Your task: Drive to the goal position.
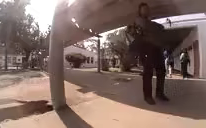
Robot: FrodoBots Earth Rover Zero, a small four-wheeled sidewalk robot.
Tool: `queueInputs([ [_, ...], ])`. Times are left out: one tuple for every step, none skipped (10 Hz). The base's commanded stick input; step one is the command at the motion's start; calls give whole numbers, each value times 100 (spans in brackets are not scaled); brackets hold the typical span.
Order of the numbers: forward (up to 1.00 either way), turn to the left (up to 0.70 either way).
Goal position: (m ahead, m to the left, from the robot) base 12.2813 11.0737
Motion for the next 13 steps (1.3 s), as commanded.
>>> queueInputs([
  [50, 0],
  [50, 0],
  [50, 0],
  [50, 0],
  [50, 0],
  [50, 0],
  [50, 0],
  [50, 0],
  [50, 0],
  [50, 0],
  [50, 0],
  [50, 0],
  [50, 0],
])
